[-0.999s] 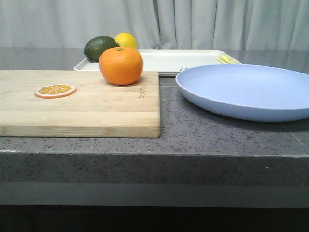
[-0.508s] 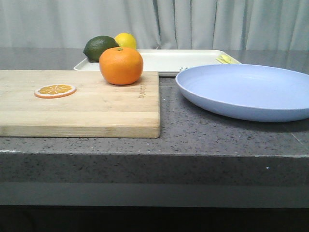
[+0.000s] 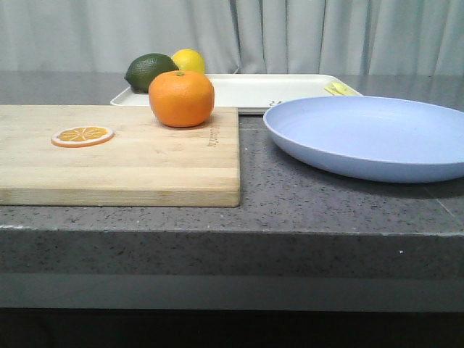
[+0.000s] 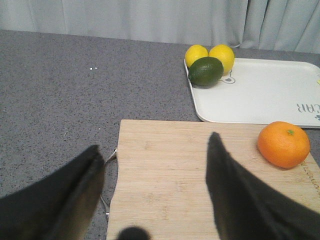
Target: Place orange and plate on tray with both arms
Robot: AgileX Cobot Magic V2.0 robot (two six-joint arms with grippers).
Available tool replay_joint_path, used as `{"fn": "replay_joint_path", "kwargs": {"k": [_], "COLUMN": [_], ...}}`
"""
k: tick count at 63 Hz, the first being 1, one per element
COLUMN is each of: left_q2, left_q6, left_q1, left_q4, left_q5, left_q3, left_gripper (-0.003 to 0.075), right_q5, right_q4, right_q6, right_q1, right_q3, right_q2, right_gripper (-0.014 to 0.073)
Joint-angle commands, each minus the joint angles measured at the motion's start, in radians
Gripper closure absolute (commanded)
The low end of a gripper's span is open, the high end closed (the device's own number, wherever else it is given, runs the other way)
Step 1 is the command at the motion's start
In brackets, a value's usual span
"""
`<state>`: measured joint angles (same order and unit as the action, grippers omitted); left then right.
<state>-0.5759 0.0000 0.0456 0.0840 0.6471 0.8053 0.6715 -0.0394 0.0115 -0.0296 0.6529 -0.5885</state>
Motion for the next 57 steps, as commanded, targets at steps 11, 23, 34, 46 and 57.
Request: {"fn": "replay_joint_path", "kwargs": {"k": [11, 23, 34, 46, 57], "left_q2": [-0.111, -0.231, -0.385, -0.558, -0.72], "left_q6": [0.036, 0.053, 0.053, 0.053, 0.053], "left_q1": [0.066, 0.255, 0.431, 0.523, 0.537], "left_q4": [0.029, 0.027, -0.034, -0.095, -0.125], "left_q5": [-0.124, -0.208, -0.259, -0.253, -0.185], "left_q3": [0.025, 0.029, 0.074, 0.182, 0.309], "left_gripper": [0.0099, 0.0099, 0.0099, 0.0096, 0.005], "right_q5": [-0.009, 0.002, 0.004, 0.006, 0.01], "right_q4": [-0.011, -0.011, -0.011, -0.011, -0.009], "right_q6": [-0.011, -0.011, -0.011, -0.011, -0.011], "right_q1": [0.004, 0.004, 0.004, 0.004, 0.004], "right_q3": [0.032, 0.032, 0.032, 0.032, 0.032], "right_q2": [-0.008, -0.008, -0.008, -0.008, -0.008], "right_gripper": [-0.0033, -0.0033, -0.0033, -0.0033, -0.0033]}}
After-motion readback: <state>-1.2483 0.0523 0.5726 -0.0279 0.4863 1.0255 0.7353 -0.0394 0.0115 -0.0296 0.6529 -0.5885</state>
